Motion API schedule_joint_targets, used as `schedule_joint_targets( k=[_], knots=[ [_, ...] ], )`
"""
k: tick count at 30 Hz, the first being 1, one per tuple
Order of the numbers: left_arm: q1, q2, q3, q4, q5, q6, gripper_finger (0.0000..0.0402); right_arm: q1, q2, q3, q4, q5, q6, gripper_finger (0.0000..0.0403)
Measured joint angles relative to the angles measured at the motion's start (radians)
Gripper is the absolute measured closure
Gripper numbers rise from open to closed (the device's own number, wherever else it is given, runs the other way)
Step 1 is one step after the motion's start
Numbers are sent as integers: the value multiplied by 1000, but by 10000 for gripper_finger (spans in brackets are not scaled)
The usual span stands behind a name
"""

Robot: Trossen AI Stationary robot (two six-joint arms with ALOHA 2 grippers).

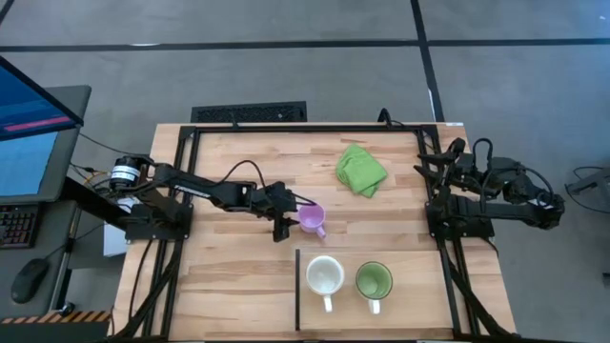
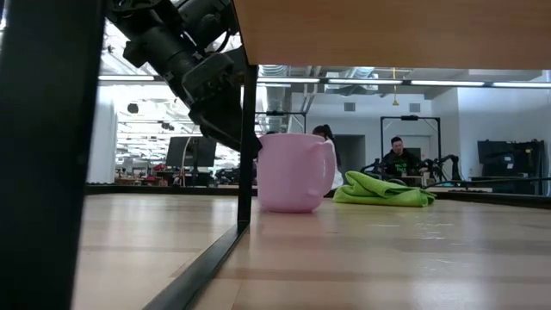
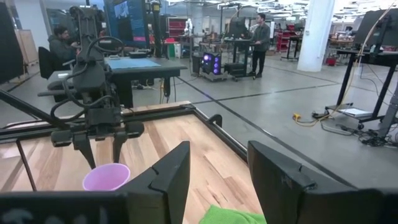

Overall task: Stack small to large cups/mugs on shelf
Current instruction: Put the pink mug on the shelf

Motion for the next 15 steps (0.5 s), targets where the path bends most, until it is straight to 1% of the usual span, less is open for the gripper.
schedule_joint_targets(
  k=[15],
  knots=[
    [0, 0, 0, 33, -10, -1, 216, 0, 0, 0, 0, 0, 0, 219]
  ],
)
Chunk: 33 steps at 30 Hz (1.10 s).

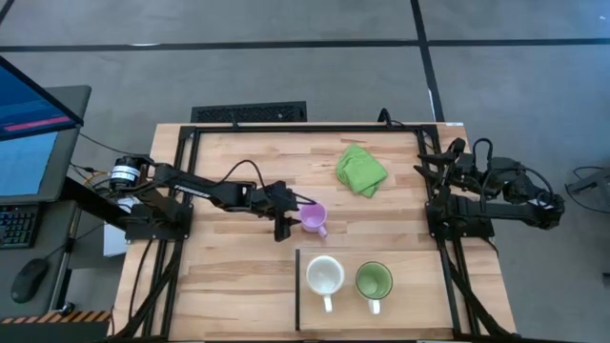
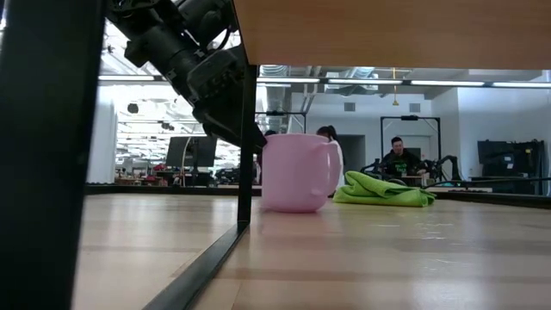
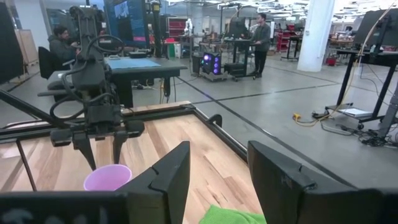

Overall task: Stack small to large cups/mugs on shelf
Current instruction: Put the pink mug on the shelf

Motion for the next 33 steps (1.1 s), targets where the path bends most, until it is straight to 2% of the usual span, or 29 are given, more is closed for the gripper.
schedule_joint_targets(
  k=[6, 8, 13, 17, 26, 31, 33],
  knots=[
    [0, 29, 44, -26, 1, 5, 216, 0, 0, 0, 0, 0, 0, 219],
    [6, 58, 77, -97, 4, 9, 216, 0, 0, 0, 0, -1, 0, 219],
    [32, 132, 168, -125, 73, 47, 216, 3, 0, 0, -4, -31, -5, 219],
    [36, 149, 215, -146, 83, 81, 216, 12, 0, -1, -5, -48, -8, 219],
    [26, 155, 243, -128, 47, 94, 216, 40, 0, -1, -4, -48, -8, 219],
    [29, 183, 248, -101, 72, 66, 216, 42, 0, -1, -4, -48, -8, 219],
    [29, 188, 249, -136, 72, 63, 216, 42, 0, -1, -4, -48, -8, 219]
  ],
)
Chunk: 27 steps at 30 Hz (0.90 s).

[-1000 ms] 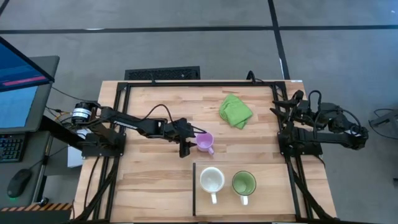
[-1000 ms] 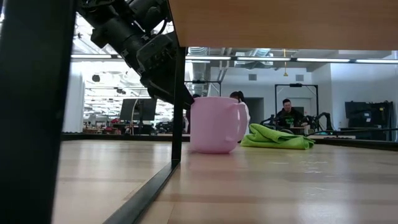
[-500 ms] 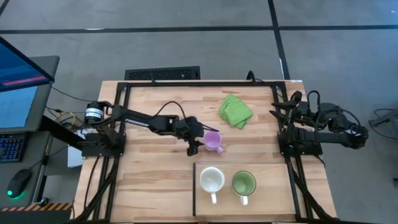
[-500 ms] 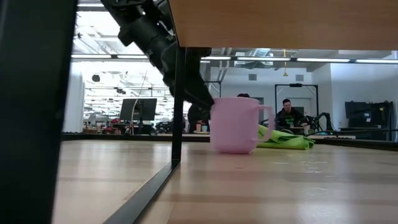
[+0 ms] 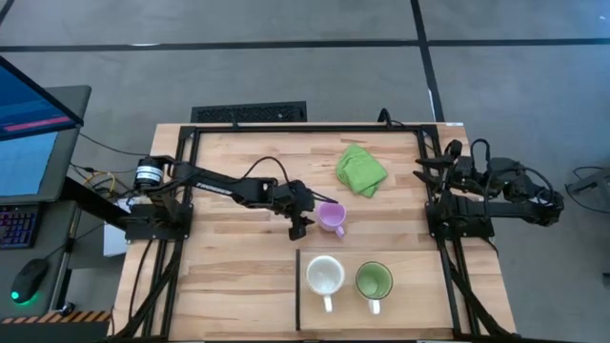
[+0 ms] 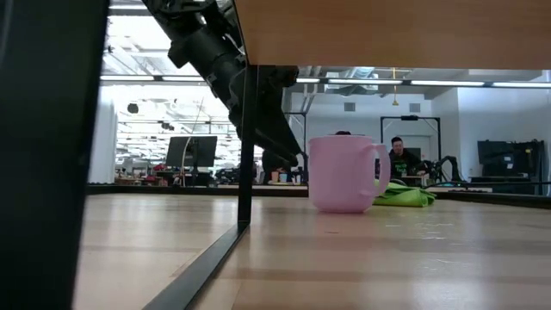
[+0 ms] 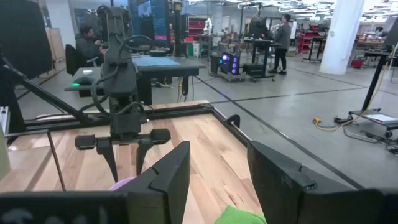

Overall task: Stack small to large cups/mugs on shelf
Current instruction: Put the pink mug on the shelf

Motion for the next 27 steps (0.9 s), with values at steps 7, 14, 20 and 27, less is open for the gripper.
schedule_joint_targets(
  k=[7, 14, 20, 27],
  knots=[
    [-4, -3, 37, -60, -28, 21, 216, 0, 0, 0, 0, 0, 0, 219],
    [-5, -23, 68, -193, -74, 17, 216, 0, 0, 0, 0, 0, 0, 219],
    [-5, -80, 51, -249, -133, 22, 216, 0, 0, 0, 0, 0, 0, 219],
    [-5, -181, -42, -244, -195, -1, 216, 0, 0, 0, 0, 0, 0, 219]
  ],
)
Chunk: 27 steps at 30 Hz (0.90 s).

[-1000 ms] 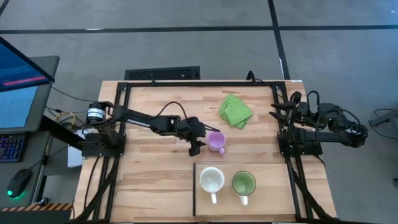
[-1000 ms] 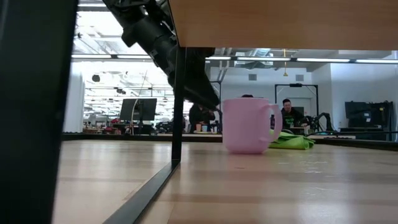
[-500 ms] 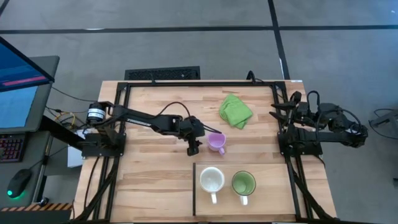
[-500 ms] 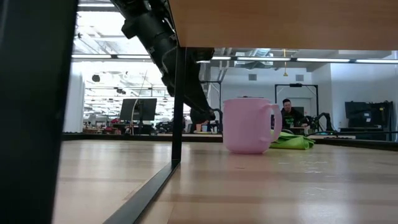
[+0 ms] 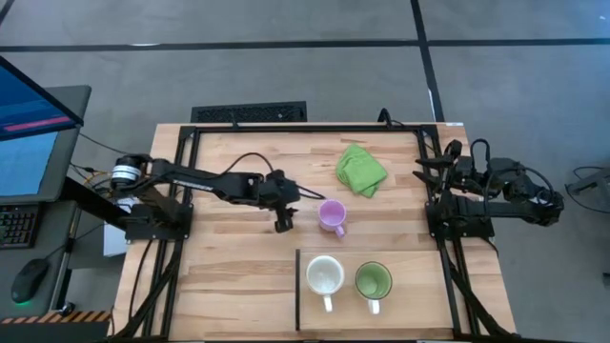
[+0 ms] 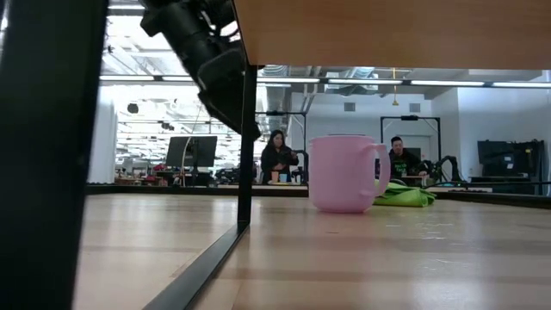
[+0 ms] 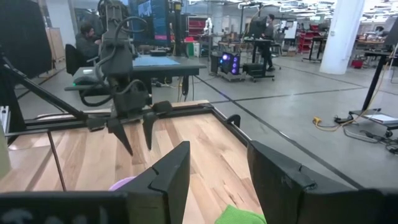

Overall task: Stack small to large cups/mugs on shelf
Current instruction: Put the pink mug on the shelf

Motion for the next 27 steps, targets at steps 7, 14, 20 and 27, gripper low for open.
schedule_joint_targets(
  k=[7, 14, 20, 27],
  knots=[
    [-4, -150, -228, 257, -48, -27, 216, 0, 0, 0, 0, 0, 0, 219],
    [-31, -318, -440, 469, -103, -51, 216, 0, 0, 0, 0, 0, 0, 219],
    [-71, -552, -580, 510, -290, -51, 216, 0, 0, 0, 0, 1, 0, 219],
    [-120, -854, -742, 525, -407, -27, 216, 0, 0, 0, 0, 1, 0, 219]
  ],
)
